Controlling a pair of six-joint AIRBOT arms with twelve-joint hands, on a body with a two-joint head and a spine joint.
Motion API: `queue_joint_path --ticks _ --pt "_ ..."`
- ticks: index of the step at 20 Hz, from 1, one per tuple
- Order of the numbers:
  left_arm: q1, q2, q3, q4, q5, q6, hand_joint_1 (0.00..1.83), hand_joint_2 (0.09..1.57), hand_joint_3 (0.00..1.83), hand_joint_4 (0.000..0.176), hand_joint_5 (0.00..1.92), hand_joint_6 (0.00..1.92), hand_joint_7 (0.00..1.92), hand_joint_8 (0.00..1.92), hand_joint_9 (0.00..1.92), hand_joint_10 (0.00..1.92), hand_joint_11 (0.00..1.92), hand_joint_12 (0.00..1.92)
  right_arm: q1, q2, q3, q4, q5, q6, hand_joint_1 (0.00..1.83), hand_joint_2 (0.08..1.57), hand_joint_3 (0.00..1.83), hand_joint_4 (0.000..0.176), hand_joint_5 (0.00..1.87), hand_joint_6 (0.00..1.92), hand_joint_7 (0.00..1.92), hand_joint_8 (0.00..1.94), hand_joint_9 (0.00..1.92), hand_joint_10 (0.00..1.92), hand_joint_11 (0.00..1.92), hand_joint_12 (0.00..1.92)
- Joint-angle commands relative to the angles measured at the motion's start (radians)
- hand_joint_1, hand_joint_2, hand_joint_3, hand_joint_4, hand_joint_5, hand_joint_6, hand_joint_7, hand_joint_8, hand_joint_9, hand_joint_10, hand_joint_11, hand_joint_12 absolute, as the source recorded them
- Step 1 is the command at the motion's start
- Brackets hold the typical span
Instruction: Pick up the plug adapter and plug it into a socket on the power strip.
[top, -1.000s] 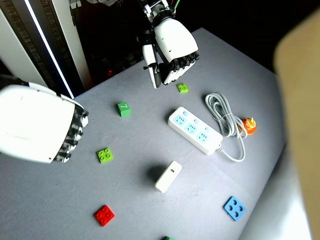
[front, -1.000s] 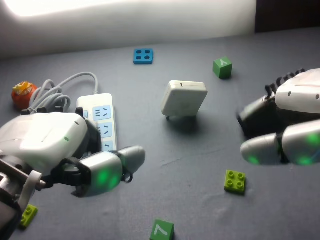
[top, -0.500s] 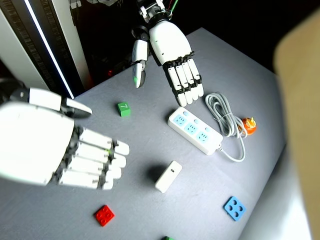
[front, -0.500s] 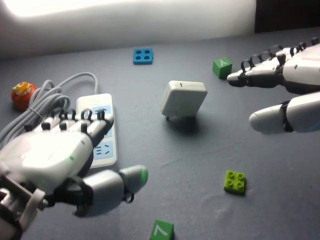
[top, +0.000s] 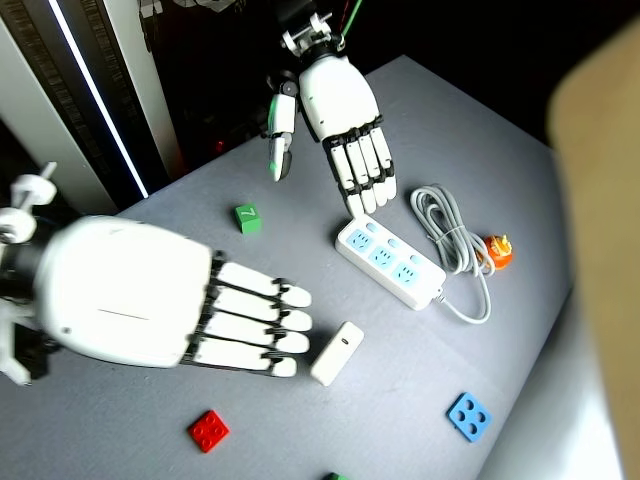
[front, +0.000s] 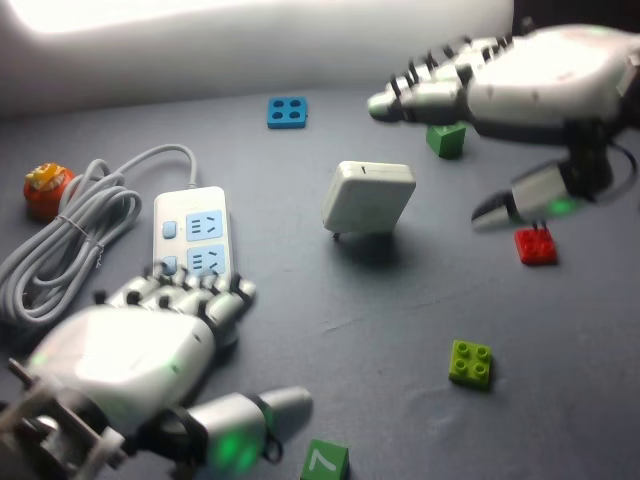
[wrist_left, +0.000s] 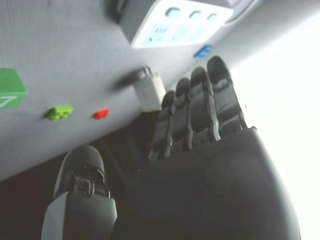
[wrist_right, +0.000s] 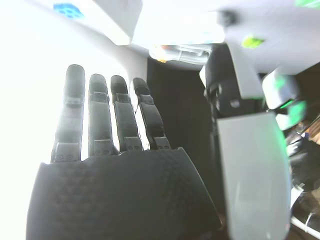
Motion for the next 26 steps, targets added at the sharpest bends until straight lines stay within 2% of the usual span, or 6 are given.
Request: queue_joint_path --ticks 1,7,9,11,14,26 --pt "0.0 -0.006 0.008 0.062 -0.085 -0.011 0.0 1.19 0.0 0.0 0.13 0.01 0.18 0.01 0.16 0.01 0.0 0.38 0.018 -0.009 0.03 0.003 0.042 0.026 1.21 1.0 0.0 0.0 0.09 0.0 0.06 0.0 0.07 0.0 0.0 0.55" --pt "0.035 -0.047 0.022 0.034 -0.133 -0.019 0.0 1.21 0.0 0.0 0.12 0.0 0.17 0.0 0.17 0.0 0.0 0.42 0.086 -0.153 0.253 0.001 -0.125 0.3 1.32 0.95 0.0 0.0 0.13 0.0 0.11 0.0 0.13 0.01 0.0 0.55" --pt "0.043 -0.047 0.031 0.032 -0.14 -0.019 0.0 1.2 0.0 0.0 0.13 0.01 0.2 0.01 0.18 0.01 0.0 0.45 0.106 -0.196 0.276 -0.247 -0.158 0.521 1.31 0.97 0.0 0.0 0.11 0.0 0.09 0.0 0.11 0.0 0.0 0.52" --pt "0.046 -0.048 0.04 0.032 -0.14 -0.019 0.0 1.2 0.0 0.0 0.13 0.0 0.19 0.0 0.18 0.0 0.0 0.43 0.103 -0.25 0.335 -0.31 -0.224 0.657 1.31 0.96 0.0 0.0 0.13 0.0 0.11 0.0 0.12 0.0 0.0 0.56" --pt "0.048 -0.055 0.051 0.032 -0.145 -0.017 0.0 1.22 0.0 0.0 0.09 0.0 0.15 0.0 0.13 0.0 0.0 0.28 0.081 -0.316 0.408 -0.309 -0.252 0.735 1.32 0.95 0.0 0.0 0.12 0.0 0.11 0.0 0.13 0.01 0.0 0.6" --pt "0.037 -0.104 0.103 0.026 -0.165 -0.014 0.0 1.21 0.0 0.0 0.11 0.0 0.17 0.0 0.15 0.0 0.0 0.33 0.033 -0.451 0.523 -0.311 -0.218 0.815 1.33 0.96 0.0 0.0 0.16 0.0 0.13 0.0 0.13 0.0 0.0 0.58"
